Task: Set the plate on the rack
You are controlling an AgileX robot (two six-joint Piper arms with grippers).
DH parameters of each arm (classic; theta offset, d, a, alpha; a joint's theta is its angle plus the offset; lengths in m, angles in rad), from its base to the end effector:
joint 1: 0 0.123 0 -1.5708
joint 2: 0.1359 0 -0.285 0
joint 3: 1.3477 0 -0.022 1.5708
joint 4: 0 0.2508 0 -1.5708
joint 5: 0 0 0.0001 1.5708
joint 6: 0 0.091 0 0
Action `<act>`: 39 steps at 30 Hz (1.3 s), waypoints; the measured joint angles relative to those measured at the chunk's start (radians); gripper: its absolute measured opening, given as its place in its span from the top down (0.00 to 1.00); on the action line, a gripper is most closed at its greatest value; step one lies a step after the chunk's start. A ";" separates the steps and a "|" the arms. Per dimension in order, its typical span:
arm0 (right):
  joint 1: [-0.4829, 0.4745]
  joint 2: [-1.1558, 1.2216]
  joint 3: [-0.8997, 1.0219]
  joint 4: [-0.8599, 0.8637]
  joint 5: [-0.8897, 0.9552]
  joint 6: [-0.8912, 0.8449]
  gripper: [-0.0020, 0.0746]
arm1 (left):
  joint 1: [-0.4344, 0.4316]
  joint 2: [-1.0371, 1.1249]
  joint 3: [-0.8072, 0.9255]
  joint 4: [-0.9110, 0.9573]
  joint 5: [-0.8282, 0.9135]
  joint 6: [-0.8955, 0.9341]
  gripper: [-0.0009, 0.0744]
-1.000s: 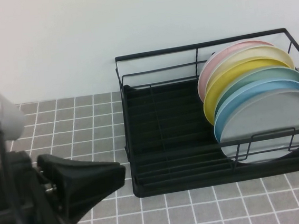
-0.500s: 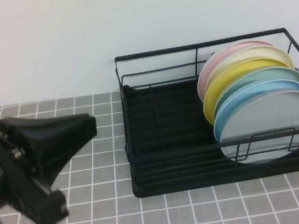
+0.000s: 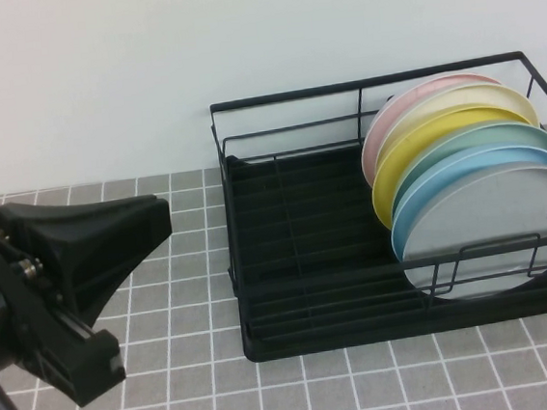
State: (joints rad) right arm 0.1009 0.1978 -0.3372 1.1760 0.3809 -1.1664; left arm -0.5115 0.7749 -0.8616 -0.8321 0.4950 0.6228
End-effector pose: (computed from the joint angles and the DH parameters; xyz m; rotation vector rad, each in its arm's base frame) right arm 0.0519 0.0367 0.3004 -0.3699 1.4643 0.3289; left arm 0.1172 -0.1025 0.3983 0.5906 1.7019 -0.7877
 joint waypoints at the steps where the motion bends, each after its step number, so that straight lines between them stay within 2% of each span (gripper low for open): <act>1: 0.000 0.000 0.000 0.000 0.000 0.000 0.97 | 0.000 0.000 0.000 0.000 0.000 0.000 0.99; 14: 0.000 0.000 0.000 0.002 0.000 0.000 0.97 | 0.000 0.000 0.002 0.044 -0.040 0.025 0.99; 17: 0.000 0.000 0.000 0.002 0.000 0.000 0.97 | 0.000 -0.014 0.052 0.151 -0.193 -0.104 0.99; 20: 0.000 0.000 0.000 0.002 0.000 0.000 0.97 | 0.000 -0.073 0.150 0.387 -0.333 -0.319 0.99; 23: 0.000 0.000 0.000 0.002 0.000 0.000 0.97 | 0.008 -0.169 0.270 0.585 -0.378 -0.364 0.99; 26: 0.000 0.000 0.000 0.002 0.000 0.000 0.97 | 0.060 -0.295 0.403 0.650 -0.404 -0.366 0.99; 31: 0.000 0.000 0.000 0.002 0.000 0.000 0.97 | 0.202 -0.530 0.630 0.655 -0.436 -0.414 0.99; 36: 0.000 0.000 0.000 0.002 0.000 0.000 0.97 | 0.349 -0.708 0.763 0.664 -0.408 -0.501 0.99; 39: 0.000 0.000 0.000 0.002 0.000 0.000 0.97 | 0.404 -0.777 0.822 0.664 -0.363 -0.504 0.99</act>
State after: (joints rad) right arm 0.1009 0.1978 -0.3372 1.1782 0.3809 -1.1664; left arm -0.1071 -0.0020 -0.0391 -0.1679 0.1321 0.1192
